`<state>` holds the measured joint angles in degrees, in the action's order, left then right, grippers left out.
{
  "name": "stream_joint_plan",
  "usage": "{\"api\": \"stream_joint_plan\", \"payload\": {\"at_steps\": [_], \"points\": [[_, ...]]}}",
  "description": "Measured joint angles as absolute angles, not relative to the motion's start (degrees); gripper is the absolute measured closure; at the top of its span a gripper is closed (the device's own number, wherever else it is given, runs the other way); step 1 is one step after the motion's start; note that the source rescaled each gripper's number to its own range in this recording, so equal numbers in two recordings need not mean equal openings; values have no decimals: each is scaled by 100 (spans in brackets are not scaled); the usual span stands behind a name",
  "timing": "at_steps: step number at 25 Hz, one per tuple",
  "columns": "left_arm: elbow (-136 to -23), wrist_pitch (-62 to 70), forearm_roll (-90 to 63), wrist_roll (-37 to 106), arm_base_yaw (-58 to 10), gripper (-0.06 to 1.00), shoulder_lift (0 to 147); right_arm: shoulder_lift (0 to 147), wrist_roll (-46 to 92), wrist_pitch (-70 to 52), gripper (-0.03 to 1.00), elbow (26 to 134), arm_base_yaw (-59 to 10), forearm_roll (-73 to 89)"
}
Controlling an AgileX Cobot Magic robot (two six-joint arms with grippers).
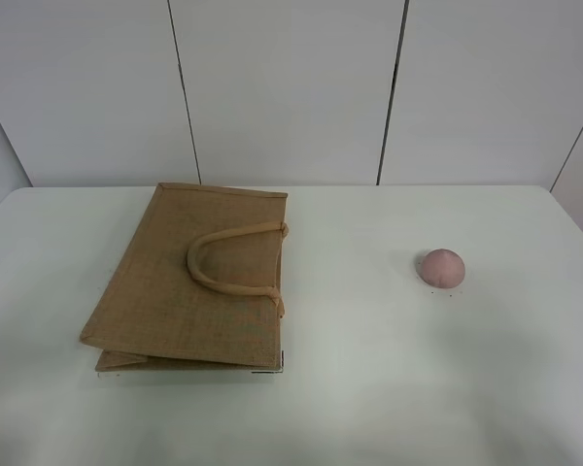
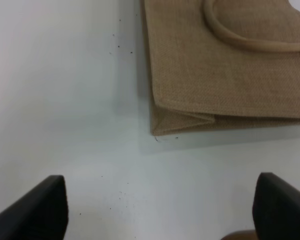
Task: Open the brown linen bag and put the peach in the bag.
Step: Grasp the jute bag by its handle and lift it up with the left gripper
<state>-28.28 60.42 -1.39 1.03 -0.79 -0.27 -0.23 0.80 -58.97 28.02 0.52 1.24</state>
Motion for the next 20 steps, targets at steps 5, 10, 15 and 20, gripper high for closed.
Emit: {"api": "stream_joint_plan", "payload": {"at_steps": [5,10,15,20], "points": [[-2828,6042,-139,103,-79,-6,-27,-23,80,-5897,-3,2802,52,124],[-2862,6042,-97,137,-79,-6,-27,-23,80,-5897,-3,2802,52,124],[-3393,6154,-55,131,-79,-6,763,-23,80,-5897,-3,2802,52,124],[-4383,6175,-39,137,-79,-6,2722,-23,80,-5897,-3,2802,52,124]]}}
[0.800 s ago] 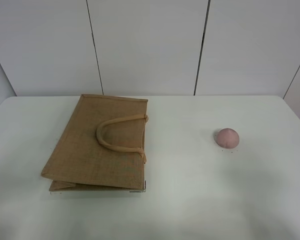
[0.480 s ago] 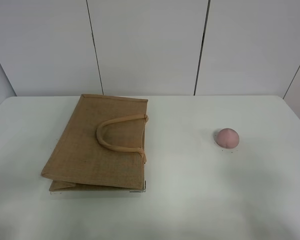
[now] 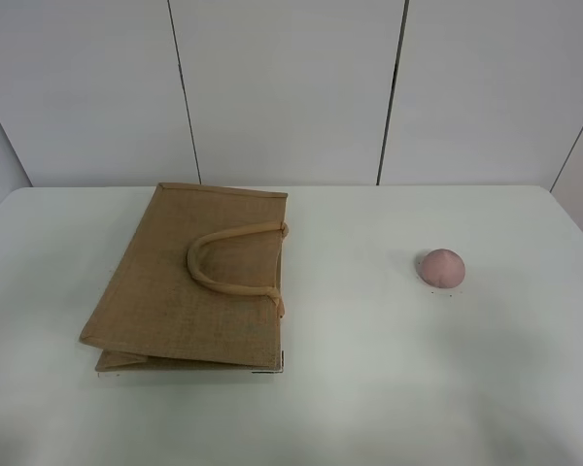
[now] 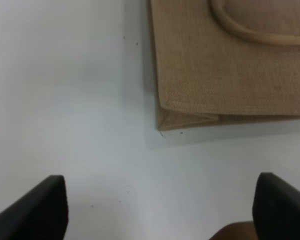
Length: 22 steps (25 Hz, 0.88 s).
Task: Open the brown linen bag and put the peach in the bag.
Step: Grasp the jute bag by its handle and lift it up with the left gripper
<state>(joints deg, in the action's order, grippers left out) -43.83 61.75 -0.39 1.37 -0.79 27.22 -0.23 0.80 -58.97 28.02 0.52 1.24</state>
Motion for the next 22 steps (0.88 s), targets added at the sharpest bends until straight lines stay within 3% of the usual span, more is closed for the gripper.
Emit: {"api": "stream_joint_plan", "payload": {"at_steps": [12,22], "points": [[-6973,6114,-34,149,-73,-6,7751,-23,80,-5897,-3,2802,52,124],[-8982,6232,-34,-123,-246,-6,10508,-23,80,-5897,-3,2802,52,124]]}}
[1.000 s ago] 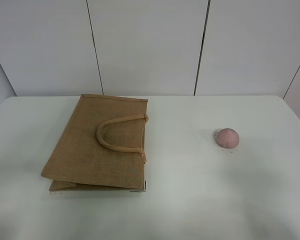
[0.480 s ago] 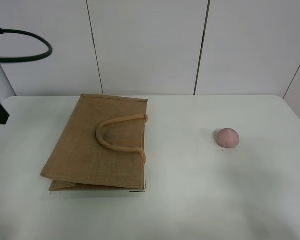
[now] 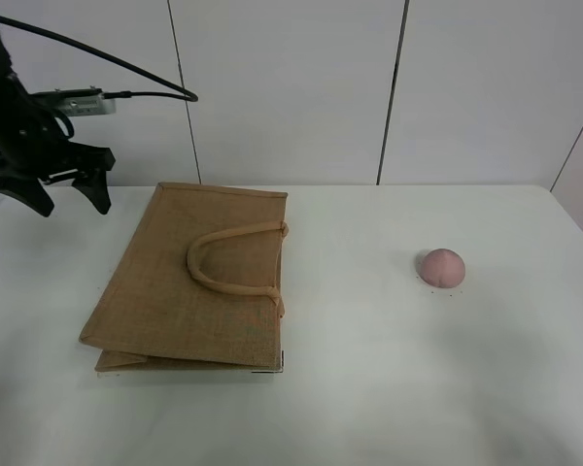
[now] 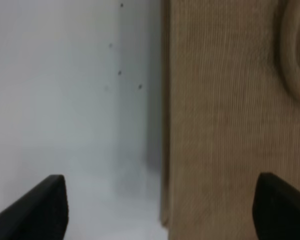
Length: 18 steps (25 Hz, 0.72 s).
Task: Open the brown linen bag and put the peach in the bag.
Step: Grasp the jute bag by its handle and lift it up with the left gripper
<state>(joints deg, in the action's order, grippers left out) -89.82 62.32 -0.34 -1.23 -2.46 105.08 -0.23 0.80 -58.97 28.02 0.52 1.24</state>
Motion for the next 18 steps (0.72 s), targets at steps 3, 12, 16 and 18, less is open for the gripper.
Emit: {"api": "stream_joint_plan", "payload": {"at_steps": [3,12,16,18], "points": [[-9349,6273,-49,-243,-579,-6,10926,-23,80,-5897,-3,2802,52,124],[-10083,6144,-323,-744,-1566,-6,11818,-23,80,-5897,-3,2802,52,124],[-10149,5858,-340,-901,-1660,-6,12167,-23,80,-5897,-3,2802,52,124],[-10149,5822,-324,-926,-1660,-6,12349,-23,80,-5897,-3,2802,52,124]]}}
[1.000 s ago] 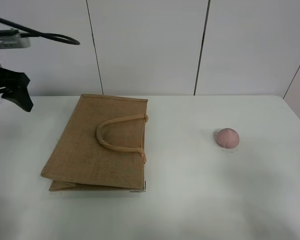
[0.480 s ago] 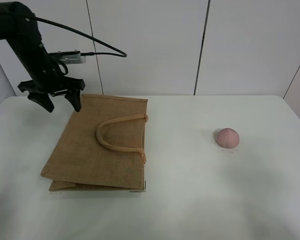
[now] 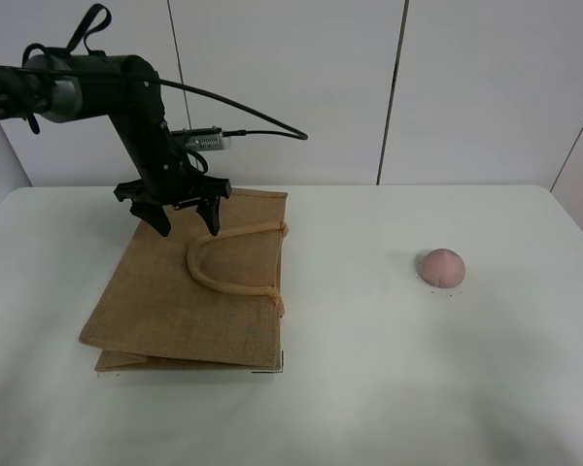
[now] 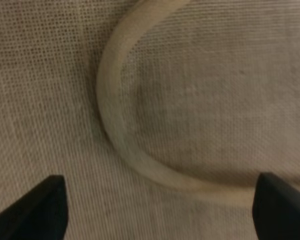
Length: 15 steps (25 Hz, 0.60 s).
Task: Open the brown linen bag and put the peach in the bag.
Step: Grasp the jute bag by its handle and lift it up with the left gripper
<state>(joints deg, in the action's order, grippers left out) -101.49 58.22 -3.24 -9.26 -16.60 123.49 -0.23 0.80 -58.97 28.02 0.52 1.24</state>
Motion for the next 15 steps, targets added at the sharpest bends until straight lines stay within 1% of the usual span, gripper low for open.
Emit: {"api": "stream_joint_plan", "payload": {"at_steps": [15], "points": [[-10170,5260,-81,-854,-1660,-6,13168,-23,68,-5897,-3,2802,52,124]]}}
